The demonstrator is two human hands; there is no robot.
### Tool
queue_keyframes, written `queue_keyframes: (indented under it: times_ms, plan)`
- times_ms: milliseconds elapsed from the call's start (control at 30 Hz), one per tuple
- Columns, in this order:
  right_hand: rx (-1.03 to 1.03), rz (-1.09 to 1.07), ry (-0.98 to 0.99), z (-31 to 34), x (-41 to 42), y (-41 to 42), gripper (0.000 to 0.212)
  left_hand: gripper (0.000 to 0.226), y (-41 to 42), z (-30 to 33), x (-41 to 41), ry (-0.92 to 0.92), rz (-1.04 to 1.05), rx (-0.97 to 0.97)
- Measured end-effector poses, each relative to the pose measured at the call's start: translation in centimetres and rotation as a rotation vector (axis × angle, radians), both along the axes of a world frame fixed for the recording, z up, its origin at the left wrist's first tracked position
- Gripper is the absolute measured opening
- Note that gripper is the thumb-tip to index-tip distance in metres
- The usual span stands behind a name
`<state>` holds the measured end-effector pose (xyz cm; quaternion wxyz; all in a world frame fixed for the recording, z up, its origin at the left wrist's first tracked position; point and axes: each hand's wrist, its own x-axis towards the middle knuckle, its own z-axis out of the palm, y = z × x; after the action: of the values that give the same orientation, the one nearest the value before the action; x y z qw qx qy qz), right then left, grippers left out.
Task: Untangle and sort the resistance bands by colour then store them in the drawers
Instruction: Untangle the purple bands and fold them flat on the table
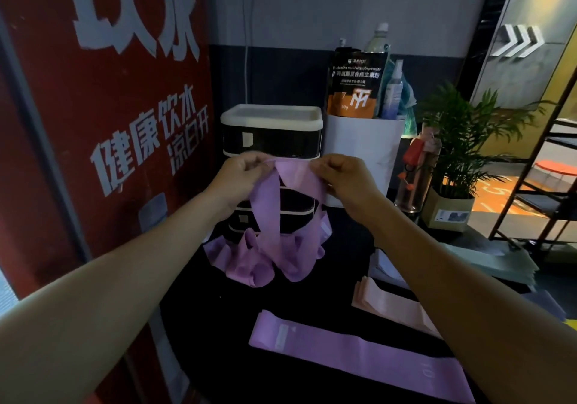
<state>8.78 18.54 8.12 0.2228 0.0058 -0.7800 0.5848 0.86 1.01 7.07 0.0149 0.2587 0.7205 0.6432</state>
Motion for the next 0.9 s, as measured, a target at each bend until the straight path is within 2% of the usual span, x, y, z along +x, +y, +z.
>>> queue_keyframes:
  times_ms: [100, 167, 233, 333, 433, 500, 633, 767, 833, 900]
  plan:
    - [-0.070, 0.012, -0.019, 0.8, 0.6, 0.3, 0.032, 0.024, -0.5, 0.3, 0.6, -0.059, -0.123, -0.126]
    - [-0.084, 0.030, -0.018, 1.3, 0.8, 0.4, 0.040, 0.024, -0.8, 0.6, 1.0, -0.131, -0.199, -0.111]
    - [-0.106, 0.046, -0.017, 1.8, 0.9, 0.4, 0.033, 0.020, -1.0, 0.9, 1.3, -0.194, -0.290, -0.108]
    - [-0.161, 0.096, -0.038, 2.5, 1.0, 0.5, 0.026, 0.012, -0.7, 1.2, 1.7, -0.211, -0.380, -0.200]
    - [-0.128, 0.137, -0.081, 3.0, 1.0, 0.4, 0.024, 0.017, 0.2, 1.7, 2.5, -0.243, -0.433, -0.172]
    - [-0.058, 0.144, -0.091, 3.2, 1.0, 0.4, 0.024, 0.026, 1.0, 2.1, 3.2, -0.295, -0.432, -0.077]
    - [0.041, 0.148, -0.057, 3.3, 0.9, 0.6, 0.019, 0.021, 2.3, 2.4, 3.8, -0.300, -0.350, -0.042]
    - [0.092, 0.084, -0.075, 3.2, 1.0, 0.9, 0.010, 0.013, 2.6, 2.4, 4.0, -0.334, -0.355, -0.026]
    - [0.109, 0.016, -0.128, 3.1, 1.2, 1.2, 0.009, 0.017, 2.5, 2.4, 4.0, -0.341, -0.321, -0.011]
    - [0.070, -0.045, -0.261, 3.2, 1.8, 1.4, 0.013, 0.017, 2.5, 2.4, 3.9, -0.329, -0.286, -0.015]
